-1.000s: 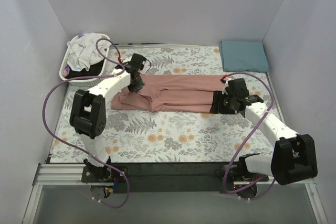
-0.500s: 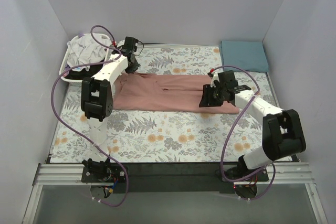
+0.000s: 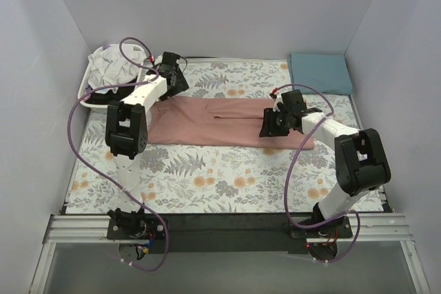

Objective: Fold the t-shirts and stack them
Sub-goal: Fold the tshirt

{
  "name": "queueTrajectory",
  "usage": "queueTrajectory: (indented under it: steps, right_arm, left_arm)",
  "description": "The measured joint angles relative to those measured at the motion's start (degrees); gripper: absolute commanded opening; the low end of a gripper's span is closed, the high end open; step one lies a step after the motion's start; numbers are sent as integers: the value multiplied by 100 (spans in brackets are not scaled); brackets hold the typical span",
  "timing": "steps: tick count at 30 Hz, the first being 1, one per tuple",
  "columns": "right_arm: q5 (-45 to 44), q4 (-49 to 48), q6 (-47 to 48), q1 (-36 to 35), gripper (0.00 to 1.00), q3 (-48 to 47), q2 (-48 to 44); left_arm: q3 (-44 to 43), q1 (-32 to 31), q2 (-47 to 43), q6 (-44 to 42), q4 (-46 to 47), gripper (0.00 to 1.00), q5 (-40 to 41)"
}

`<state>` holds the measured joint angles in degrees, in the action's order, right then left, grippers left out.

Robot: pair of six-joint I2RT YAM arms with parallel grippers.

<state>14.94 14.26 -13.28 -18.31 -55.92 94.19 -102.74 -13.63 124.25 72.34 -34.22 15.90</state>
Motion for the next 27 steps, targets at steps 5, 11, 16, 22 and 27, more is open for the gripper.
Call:
queueTrajectory:
  steps: [5, 11, 16, 22, 27]
  right_arm:
    - [-201, -90, -57, 490, 53, 256, -393]
    - [-13, -481, -361, 1386, 51, 807, -761]
    - [232, -769, -616, 1812, 51, 1244, -758]
    - [393, -1021, -754, 2135, 50, 1561, -756]
    - [492, -1266, -807, 2297, 50, 1709, -750]
  left_arm:
    - [662, 103, -476, 57, -4, 71, 4]
    - [2524, 216, -2310, 310, 256, 68, 37]
    - [3748, 553, -3370, 398, 494, 71, -17]
    - [4570, 820, -3279, 426, 623, 72, -151]
    - [4688, 903, -3110, 463, 682, 62, -334]
